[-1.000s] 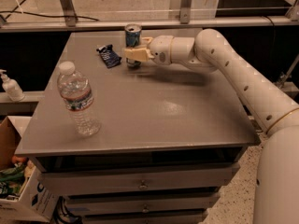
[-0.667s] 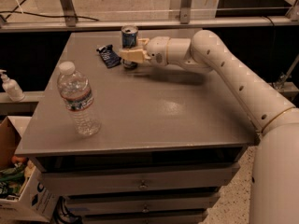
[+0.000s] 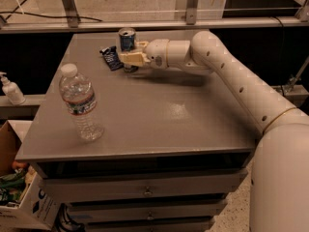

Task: Move redbull can near rxbar blueberry

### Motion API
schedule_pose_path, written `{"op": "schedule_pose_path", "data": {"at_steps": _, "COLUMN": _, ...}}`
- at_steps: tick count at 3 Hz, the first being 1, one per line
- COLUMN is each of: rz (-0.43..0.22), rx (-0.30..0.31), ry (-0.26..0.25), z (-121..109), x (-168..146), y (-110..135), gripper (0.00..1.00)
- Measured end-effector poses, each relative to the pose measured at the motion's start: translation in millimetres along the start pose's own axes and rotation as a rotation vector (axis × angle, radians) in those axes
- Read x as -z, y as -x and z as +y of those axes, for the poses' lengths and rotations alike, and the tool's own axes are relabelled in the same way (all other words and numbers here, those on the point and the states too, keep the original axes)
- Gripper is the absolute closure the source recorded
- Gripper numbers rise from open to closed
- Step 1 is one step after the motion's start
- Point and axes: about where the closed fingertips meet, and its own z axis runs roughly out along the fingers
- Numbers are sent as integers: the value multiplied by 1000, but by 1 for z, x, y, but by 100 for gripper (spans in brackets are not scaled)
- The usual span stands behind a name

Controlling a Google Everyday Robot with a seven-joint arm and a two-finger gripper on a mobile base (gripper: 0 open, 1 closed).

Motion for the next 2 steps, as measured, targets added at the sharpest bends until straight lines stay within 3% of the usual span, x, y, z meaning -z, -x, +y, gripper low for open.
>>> {"op": "schedule_pose_path", "data": {"at_steps": 1, "rz": 16, "rx": -11, "ry": -2, "z": 1, "x": 0, "y": -7, "gripper": 59}}
{"op": "schedule_pose_path", "data": {"at_steps": 2, "rz": 16, "rx": -11, "ry": -2, "z": 1, "x": 1, "y": -2, "gripper": 28}}
